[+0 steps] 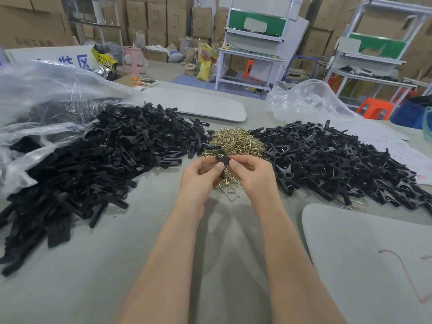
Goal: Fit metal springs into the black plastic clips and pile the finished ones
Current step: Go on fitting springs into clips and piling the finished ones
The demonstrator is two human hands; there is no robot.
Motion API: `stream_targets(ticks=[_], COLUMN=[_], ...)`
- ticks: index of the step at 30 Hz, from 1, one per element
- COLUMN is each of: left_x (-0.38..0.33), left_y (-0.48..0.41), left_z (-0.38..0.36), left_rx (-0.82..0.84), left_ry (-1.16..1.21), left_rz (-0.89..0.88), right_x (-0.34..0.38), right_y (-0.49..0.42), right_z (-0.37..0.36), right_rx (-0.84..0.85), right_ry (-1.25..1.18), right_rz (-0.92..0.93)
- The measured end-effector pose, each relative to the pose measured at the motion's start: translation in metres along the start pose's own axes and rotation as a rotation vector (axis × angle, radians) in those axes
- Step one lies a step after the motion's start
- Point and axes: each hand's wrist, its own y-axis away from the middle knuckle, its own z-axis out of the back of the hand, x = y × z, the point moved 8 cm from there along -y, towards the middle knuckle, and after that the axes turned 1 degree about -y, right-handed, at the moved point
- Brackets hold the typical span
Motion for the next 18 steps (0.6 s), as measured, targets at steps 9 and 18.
stream_targets(ticks=[9,18], left_x=[-0.002,-0.001], left_y=[0.005,-0.003], left_z=[-0.009,0.016], left_rx=[0.133,-0.100], left_ry=[0.271,0.700], left_rz=[0.112,0.198], right_x=[-0.010,-0.018], right_y=[0.004,0.001], right_z=[-0.011,0.000], right_rx=[0.162,0.039], right_ry=[-0.440,0.658], right_rz=[-0.244,-0.108])
